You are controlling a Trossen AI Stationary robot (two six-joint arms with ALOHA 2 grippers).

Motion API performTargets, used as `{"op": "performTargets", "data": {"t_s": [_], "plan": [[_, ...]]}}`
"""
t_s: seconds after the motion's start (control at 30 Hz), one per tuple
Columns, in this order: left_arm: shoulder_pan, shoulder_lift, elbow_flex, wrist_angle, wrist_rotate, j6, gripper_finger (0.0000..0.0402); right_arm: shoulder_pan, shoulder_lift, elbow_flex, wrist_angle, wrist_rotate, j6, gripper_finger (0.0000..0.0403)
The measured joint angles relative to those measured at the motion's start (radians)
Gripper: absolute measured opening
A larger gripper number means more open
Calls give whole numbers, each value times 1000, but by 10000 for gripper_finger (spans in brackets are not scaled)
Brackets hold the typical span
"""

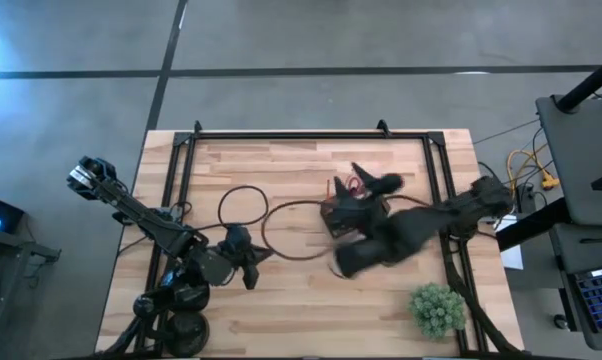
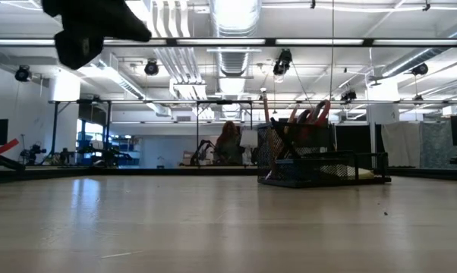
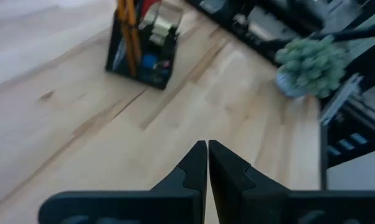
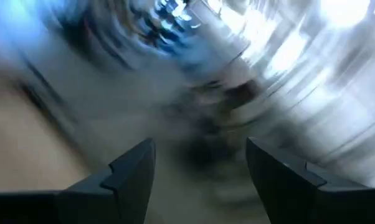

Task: Pick and place office supplies into organizer
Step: Return to Home Position

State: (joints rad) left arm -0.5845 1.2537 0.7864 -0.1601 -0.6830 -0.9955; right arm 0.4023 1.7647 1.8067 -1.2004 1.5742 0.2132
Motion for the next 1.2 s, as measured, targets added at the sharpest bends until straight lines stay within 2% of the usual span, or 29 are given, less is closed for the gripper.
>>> {"op": "performTargets", "data": {"t_s": [0.03, 0.13, 0.2, 0.23, 0.33, 0.37, 0.4, 0.43, 0.47, 0.53, 0.57, 0.6, 0.67, 0.77, 0.83, 0.9, 1.0, 1.07, 1.1, 1.2], "plan": [[4, -1, 0, 23, 0, 20, 0, 14, -17, 32, 21, -16, 211, 239], [35, -8, 4, 112, 12, 123, 0, 16, -71, 109, -24, -258, 898, 239], [77, -28, 14, 220, 104, 255, 0, 3, -109, 139, -69, -458, 1184, 239], [104, -47, 19, 290, 195, 341, 0, 0, -128, 149, -87, -573, 1228, 240], [201, -105, 34, 462, 481, 541, 0, 29, -170, 155, -152, -845, 1182, 240], [239, -128, 35, 477, 539, 566, 0, 35, -177, 153, -158, -936, 1183, 239], [273, -151, 37, 488, 559, 584, 0, 37, -189, 150, -156, -1012, 1207, 238], [309, -177, 37, 485, 547, 589, 0, 39, -199, 149, -149, -1042, 1230, 238], [338, -207, 33, 466, 517, 585, 0, 45, -205, 149, -128, -1041, 1213, 237], [376, -266, 23, 456, 460, 576, 0, 79, -215, 151, -2, -989, 931, 236], [385, -294, 23, 450, 460, 548, 0, 109, -215, 151, 63, -953, 774, 236], [387, -325, 23, 429, 470, 499, 0, 135, -210, 151, 115, -910, 686, 235], [385, -381, 20, 421, 509, 481, 0, 161, -214, 147, 133, -874, 682, 235], [386, -450, 18, 439, 569, 575, 0, 202, -264, 143, 35, -857, 846, 235], [396, -499, 18, 444, 551, 589, 0, 239, -311, 133, 35, -839, 706, 236], [421, -563, 8, 407, 510, 627, 0, 257, -370, 105, 100, -879, 516, 237], [468, -635, -41, 356, 458, 658, 0, 221, -527, 10, 137, -930, 386, 237], [489, -656, -116, 434, 464, 665, 0, 192, -649, -119, 280, -949, 311, 236], [493, -657, -166, 520, 476, 664, 0, 185, -709, -213, 403, -995, 252, 235], [515, -599, -336, 899, 558, 664, 0, 139, -857, -516, 809, -1309, 45, 237]]}}
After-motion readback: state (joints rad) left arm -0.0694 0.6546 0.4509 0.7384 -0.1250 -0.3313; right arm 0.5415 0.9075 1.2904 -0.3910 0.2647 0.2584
